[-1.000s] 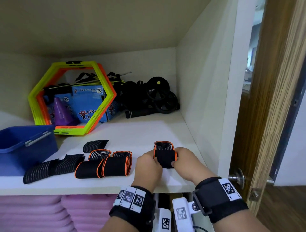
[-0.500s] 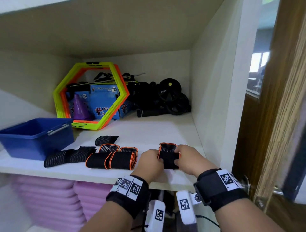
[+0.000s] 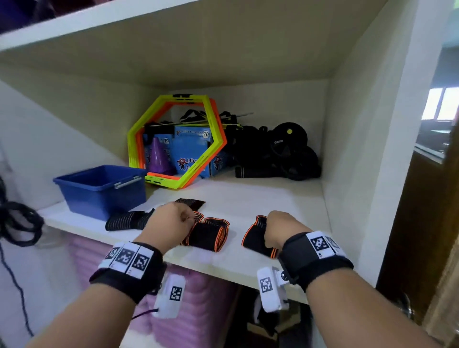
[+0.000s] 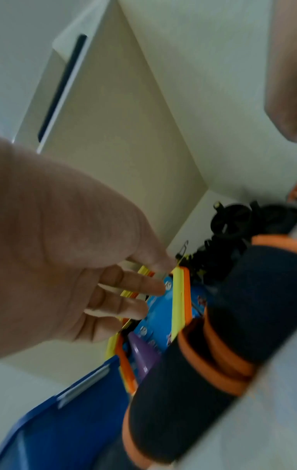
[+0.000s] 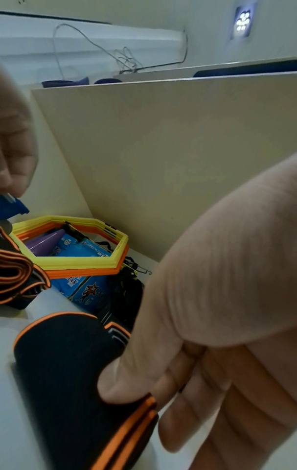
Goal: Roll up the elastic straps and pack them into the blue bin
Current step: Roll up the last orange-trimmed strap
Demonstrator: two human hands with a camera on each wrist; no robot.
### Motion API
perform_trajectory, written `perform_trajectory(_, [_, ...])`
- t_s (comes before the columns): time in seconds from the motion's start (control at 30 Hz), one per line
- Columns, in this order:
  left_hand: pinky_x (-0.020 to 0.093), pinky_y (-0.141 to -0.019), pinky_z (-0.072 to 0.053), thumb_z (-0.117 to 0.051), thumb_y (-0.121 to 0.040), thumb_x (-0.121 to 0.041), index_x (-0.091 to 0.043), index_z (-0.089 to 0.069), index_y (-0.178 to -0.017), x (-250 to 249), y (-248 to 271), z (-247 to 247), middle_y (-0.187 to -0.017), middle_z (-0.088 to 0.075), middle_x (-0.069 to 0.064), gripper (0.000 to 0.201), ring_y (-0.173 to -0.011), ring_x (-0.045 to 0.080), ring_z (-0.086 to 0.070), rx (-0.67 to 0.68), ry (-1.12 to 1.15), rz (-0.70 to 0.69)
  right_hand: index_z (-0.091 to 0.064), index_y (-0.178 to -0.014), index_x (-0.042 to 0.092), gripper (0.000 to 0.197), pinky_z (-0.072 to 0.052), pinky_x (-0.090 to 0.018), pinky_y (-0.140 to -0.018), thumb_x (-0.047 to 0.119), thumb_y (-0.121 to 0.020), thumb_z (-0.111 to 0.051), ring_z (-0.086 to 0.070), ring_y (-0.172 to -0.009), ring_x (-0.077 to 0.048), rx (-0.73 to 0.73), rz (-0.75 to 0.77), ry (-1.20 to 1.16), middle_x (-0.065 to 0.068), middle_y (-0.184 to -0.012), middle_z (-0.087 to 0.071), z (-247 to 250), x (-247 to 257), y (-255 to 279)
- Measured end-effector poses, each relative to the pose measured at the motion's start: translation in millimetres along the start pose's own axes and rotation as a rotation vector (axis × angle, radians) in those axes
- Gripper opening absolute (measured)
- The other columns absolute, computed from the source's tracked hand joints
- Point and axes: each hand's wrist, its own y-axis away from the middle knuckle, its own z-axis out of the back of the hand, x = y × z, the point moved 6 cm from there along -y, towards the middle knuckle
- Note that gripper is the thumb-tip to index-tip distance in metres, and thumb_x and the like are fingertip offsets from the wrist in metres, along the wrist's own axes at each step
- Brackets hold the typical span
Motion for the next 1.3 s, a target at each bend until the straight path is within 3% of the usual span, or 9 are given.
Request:
perform_trajectory(0.2, [0.034, -0.084, -0.052, -0.054, -0.077, -0.051, -0.043, -0.07, -0.101, 49, -7, -19, -0.095, -0.065, -0.015, 0.03, -0.095, 0.012, -0.062, 0.102, -0.161, -0.194, -0.055, -0.093, 0.011, 0.004, -0.043, -0.03, -0.068, 0.009, -0.089, -0.055, -0.058, -0.084, -0.026, -0.007, -0.032, 0.058, -0.006, -0.083, -0.058, 9, 21, -33])
perform_trajectory(0.33, [0.033, -0.089, -0.05, -0.05, -0.078, -0.062, -0.04, -0.071, -0.102, 68, -12, -18, -0.1, -0.061, -0.021, 0.039, -0.097, 0.009, -0.058, 0.071, -0.114, -0.274, -0.053, -0.09, 0.011, 0.009, -0.044, -0.031, -0.068, 0.011, -0.089, -0.062, -0.057, -0.082, -0.026, -0.062, -0.054, 0.079, -0.003, -0.075, -0.054, 9, 27, -80])
perform_trajectory(0.47, [0.019, -0.089, -0.04, -0.064, -0.09, -0.036, -0.029, -0.074, -0.104, 79, -12, -9, -0.106, -0.067, -0.017, 0.019, -0.095, 0.004, -0.058, 0.057, -0.022, -0.42, -0.053, -0.07, 0.015, 0.03, -0.047, -0.028, -0.061, 0.025, -0.077, -0.08, -0.059, -0.074, -0.024, -0.047, -0.033, 0.118, -0.001, -0.068, -0.056, 5, 43, -117])
perform_trajectory(0.6, [0.007, -0.091, -0.033, -0.066, -0.089, -0.025, -0.03, -0.073, -0.112, 99, -21, -13, -0.115, -0.064, -0.02, 0.025, -0.099, -0.003, -0.05, 0.093, 0.074, -0.494, -0.072, -0.102, 0.01, 0.028, -0.055, -0.033, -0.08, 0.025, -0.08, -0.079, -0.066, -0.098, -0.025, 0.003, 0.022, 0.121, -0.007, -0.105, -0.069, 0, 67, -137])
perform_trajectory(0.7, [0.013, -0.095, -0.039, -0.066, -0.088, -0.021, -0.03, -0.073, -0.114, 108, -27, -16, -0.118, -0.064, -0.02, 0.029, -0.105, 0.001, -0.052, 0.126, 0.127, -0.539, -0.069, -0.097, 0.02, 0.021, -0.056, -0.032, -0.07, 0.018, -0.079, -0.08, -0.069, -0.088, -0.023, 0.027, 0.019, 0.006, -0.001, -0.098, -0.067, -5, 83, -148])
perform_trajectory(0.83, [0.016, -0.097, -0.044, -0.064, -0.087, -0.015, -0.032, -0.072, -0.114, 131, -35, -5, -0.119, -0.063, -0.021, 0.033, -0.112, -0.001, -0.056, 0.14, 0.224, -0.571, -0.071, -0.101, 0.018, 0.023, -0.062, -0.04, -0.076, 0.017, -0.08, -0.078, -0.072, -0.089, -0.028, 0.06, 0.044, -0.075, -0.004, -0.096, -0.069, -12, 99, -159])
perform_trajectory(1.0, [0.03, -0.082, -0.052, -0.065, -0.078, -0.014, -0.026, -0.073, -0.106, 200, -50, 26, -0.109, -0.067, -0.012, 0.032, -0.091, 0.014, -0.058, -0.017, 0.067, -0.484, -0.069, -0.095, 0.025, 0.014, -0.045, -0.022, -0.068, 0.029, -0.084, -0.076, -0.06, -0.086, -0.011, -0.009, 0.178, 0.032, 0.013, -0.087, -0.062, 1, 138, -143])
perform_trajectory(1.17, [0.038, -0.066, -0.056, -0.069, -0.072, -0.024, -0.018, -0.074, -0.102, 253, -55, 21, -0.1, -0.066, -0.002, 0.03, -0.078, 0.027, -0.061, -0.024, -0.156, -0.3, -0.067, -0.099, 0.028, 0.037, -0.054, -0.03, -0.076, 0.054, -0.075, -0.077, -0.065, -0.077, -0.006, 0.161, 0.373, 0.038, 0.008, -0.083, -0.073, -8, 204, -106])
perform_trajectory(1.3, [0.038, -0.065, -0.055, -0.078, -0.071, -0.003, -0.014, -0.074, -0.096, 255, -60, 18, -0.095, -0.065, 0.001, 0.027, -0.075, 0.028, -0.06, -0.081, -0.152, -0.305, -0.063, -0.112, 0.028, 0.051, -0.053, -0.032, -0.081, 0.056, -0.073, -0.078, -0.062, -0.09, -0.014, 0.269, 0.45, 0.251, 0.008, -0.1, -0.067, -28, 231, -90])
